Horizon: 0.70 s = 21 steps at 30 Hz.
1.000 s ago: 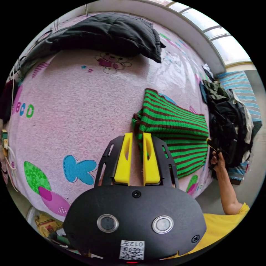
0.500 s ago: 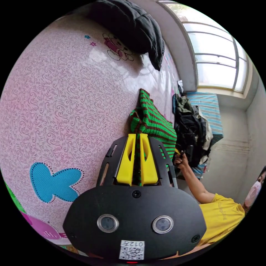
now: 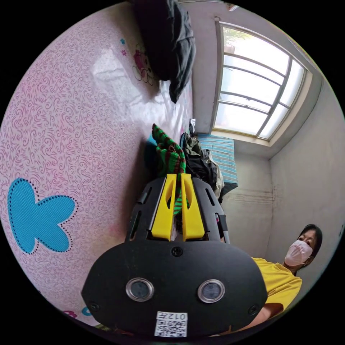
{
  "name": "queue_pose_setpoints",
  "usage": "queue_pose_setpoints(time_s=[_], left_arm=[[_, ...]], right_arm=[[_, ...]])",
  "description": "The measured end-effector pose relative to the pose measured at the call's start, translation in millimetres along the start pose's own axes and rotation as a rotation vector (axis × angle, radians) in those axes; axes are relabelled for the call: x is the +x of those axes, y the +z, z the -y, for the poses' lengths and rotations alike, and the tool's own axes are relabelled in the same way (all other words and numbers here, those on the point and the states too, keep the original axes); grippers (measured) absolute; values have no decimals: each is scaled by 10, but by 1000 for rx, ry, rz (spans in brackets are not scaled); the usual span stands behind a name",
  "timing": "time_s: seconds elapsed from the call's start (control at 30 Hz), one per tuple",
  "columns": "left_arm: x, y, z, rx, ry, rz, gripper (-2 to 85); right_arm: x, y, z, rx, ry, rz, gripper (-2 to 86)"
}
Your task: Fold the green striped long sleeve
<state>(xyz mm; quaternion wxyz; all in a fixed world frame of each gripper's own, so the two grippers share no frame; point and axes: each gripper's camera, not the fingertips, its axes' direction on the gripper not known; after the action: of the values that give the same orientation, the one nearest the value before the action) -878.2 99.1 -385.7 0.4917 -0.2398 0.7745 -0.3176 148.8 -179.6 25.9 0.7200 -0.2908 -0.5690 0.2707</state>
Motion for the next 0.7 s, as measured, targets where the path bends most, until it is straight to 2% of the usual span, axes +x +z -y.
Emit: queue_pose_setpoints(time_s=[0.27, 0.43, 0.7], left_arm=[[1471, -598, -1545, 36, 109, -56, 4], [2510, -1313, -2974, 153, 157, -33, 4], [4062, -2710, -5400, 422, 183, 59, 4]], right_arm=[[-28, 511, -465, -4, -123, 51, 18], [46, 1165, -674, -113, -199, 105, 17], [195, 3280, -1097, -428, -311, 234, 17]])
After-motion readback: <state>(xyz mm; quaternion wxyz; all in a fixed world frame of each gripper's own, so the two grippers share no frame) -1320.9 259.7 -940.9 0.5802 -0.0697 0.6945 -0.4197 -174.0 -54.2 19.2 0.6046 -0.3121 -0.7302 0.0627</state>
